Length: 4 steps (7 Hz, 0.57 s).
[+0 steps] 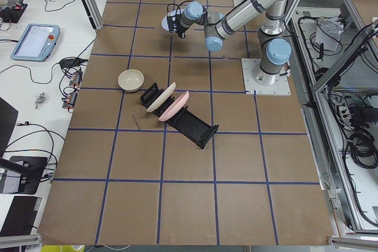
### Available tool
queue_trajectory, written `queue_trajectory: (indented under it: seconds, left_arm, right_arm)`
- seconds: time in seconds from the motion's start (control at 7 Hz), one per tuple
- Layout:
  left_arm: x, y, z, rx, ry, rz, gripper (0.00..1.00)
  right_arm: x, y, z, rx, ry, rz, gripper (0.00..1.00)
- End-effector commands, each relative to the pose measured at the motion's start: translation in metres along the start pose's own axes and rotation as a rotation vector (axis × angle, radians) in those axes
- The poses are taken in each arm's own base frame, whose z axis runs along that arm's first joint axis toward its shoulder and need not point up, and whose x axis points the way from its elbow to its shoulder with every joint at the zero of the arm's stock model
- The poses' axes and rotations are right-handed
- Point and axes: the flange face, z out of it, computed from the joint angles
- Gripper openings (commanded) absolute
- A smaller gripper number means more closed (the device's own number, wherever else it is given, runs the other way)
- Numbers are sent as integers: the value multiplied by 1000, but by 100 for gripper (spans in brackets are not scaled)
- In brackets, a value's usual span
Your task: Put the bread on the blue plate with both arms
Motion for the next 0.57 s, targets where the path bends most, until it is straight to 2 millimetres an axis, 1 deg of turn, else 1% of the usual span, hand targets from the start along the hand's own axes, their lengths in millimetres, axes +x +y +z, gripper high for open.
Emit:
queue_trajectory:
  seconds: [0.0,0.14,0.29,0.43]
  left_arm:
    - [-9,3,10,12,-40,-20,100]
    - [-10,3,11,14,-41,-21,100]
    - [-10,-7,3,24,-41,-3,100]
    - [-19,-13,3,-1,-56,126,100]
  right_arm:
    - [-49,9,22,38,-18,51,8]
    - [-69,3,33,60,-22,26,8]
    - [-86,-2,51,21,-38,2,8]
    - [-106,1,64,-9,-63,-6,8]
